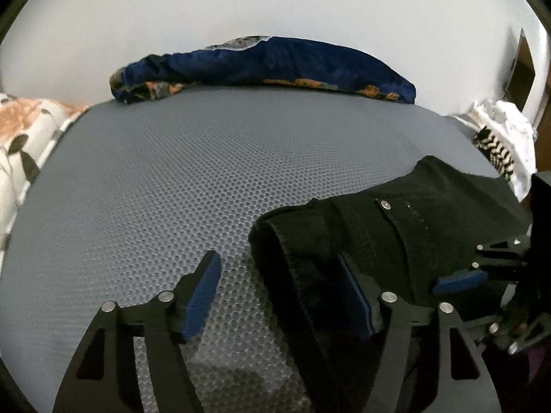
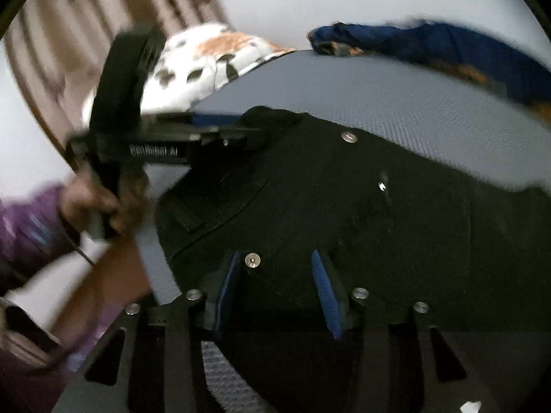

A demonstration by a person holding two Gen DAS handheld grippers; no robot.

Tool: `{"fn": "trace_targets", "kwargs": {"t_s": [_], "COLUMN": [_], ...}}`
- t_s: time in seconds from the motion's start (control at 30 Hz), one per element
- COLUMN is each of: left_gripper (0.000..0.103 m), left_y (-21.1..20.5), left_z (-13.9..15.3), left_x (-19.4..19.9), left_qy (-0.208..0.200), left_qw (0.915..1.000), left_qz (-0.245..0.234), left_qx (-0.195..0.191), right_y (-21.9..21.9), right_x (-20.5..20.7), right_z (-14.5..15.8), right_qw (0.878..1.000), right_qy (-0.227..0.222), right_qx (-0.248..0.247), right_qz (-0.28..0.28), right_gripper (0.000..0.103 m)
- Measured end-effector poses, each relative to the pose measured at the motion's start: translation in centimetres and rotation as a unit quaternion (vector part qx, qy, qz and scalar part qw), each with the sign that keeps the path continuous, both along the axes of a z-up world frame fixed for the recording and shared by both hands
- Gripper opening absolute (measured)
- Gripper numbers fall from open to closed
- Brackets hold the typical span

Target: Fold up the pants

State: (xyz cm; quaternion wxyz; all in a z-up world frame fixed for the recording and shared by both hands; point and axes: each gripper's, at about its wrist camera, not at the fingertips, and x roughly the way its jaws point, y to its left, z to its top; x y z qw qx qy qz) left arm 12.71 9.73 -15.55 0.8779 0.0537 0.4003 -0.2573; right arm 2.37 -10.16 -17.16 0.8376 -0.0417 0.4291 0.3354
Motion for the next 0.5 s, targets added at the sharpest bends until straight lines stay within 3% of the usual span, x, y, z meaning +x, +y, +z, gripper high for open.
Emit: {"fn": "trace_targets", "kwargs": {"t_s": [0.1, 0.2, 0.27, 0.3, 0.4, 0.5], "left_gripper": [0.085, 0.089, 0.089, 0.089, 0.089, 0.093], "left_y": [0.4, 1.5, 2.2, 2.4, 1.1, -1.8], "left_z": [0.2, 1.2, 2.4, 3.1, 5.4, 6.7], "left_x": [0.2, 0.5, 0.6, 0.4, -1.3, -3.6], "left_qy": [-0.005, -0.032, -0.044, -0.048, -0.078, -0.109], "left_qw": [0.9993, 0.9970, 0.9931, 0.9927, 0.9901, 0.9863], "left_qz": [0.012, 0.036, 0.074, 0.082, 0.081, 0.066], "left_qx": [0.034, 0.061, 0.079, 0.075, 0.084, 0.105], "right_y": [1.0, 0.5, -1.6, -3.6, -11.1, -22.6], "right_x": [-0.3, -0.1, 0.4, 0.3, -1.4, -5.7], "right_z": [-0.1, 0.0, 1.6, 3.0, 5.9, 6.2], "right_qw": [0.999, 1.000, 0.999, 0.995, 0.975, 0.937], "right_qy": [-0.020, -0.017, -0.005, -0.008, 0.014, 0.053], "right_qx": [-0.026, -0.016, 0.033, 0.082, 0.188, 0.266], "right_qz": [0.002, -0.004, -0.036, -0.058, -0.117, -0.219], "right_gripper": [0.045, 0.045, 0.043, 0.043, 0.044, 0.052]}}
